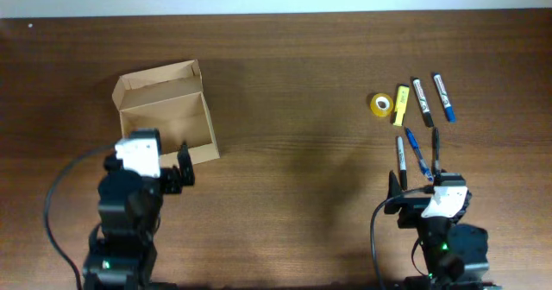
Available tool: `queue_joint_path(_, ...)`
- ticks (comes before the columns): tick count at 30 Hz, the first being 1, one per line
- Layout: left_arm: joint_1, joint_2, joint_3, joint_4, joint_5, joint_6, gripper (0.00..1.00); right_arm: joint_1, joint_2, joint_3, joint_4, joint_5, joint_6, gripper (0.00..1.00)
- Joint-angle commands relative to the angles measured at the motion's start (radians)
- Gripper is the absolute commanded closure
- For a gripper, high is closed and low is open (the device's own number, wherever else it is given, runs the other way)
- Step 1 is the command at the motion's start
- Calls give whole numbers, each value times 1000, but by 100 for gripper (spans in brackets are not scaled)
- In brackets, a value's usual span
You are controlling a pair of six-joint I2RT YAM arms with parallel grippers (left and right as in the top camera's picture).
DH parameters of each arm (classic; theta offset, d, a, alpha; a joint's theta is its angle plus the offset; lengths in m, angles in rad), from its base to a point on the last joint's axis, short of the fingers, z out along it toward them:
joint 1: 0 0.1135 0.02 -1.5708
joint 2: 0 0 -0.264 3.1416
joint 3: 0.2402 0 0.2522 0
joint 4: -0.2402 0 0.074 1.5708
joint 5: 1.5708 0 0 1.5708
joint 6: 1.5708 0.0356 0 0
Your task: Pack container
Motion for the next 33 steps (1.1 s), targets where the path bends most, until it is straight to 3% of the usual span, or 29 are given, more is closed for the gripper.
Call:
queue_joint_path(1,-4,104,111,-51,33,-10,1,-8,165,139,-22,-5,14,1)
queue_joint_path(7,-4,270,273,-172,59,-9,0,-8,579,502,-174,-5,14,1)
queue_joint_path(11,-4,311,310,-170,59,-9,0,-8,840,795,-378,-6,15,1)
queue_joint_path(16,-4,303,311,-166,199,-10,0,-8,1074,1044,-528,-93,14,1)
queue_joint_path(19,-4,303,311,-168,323,-10,0,-8,1173,1089,-549,-204,14,1)
queue_joint_path(27,-4,447,346,-268,267,-194,1,-8,1233,1089,-546,-229,15,1)
queue_joint_path(33,-6,747,617,-448,228,-226,0,-8,1233,1090,-549,-172,47,1)
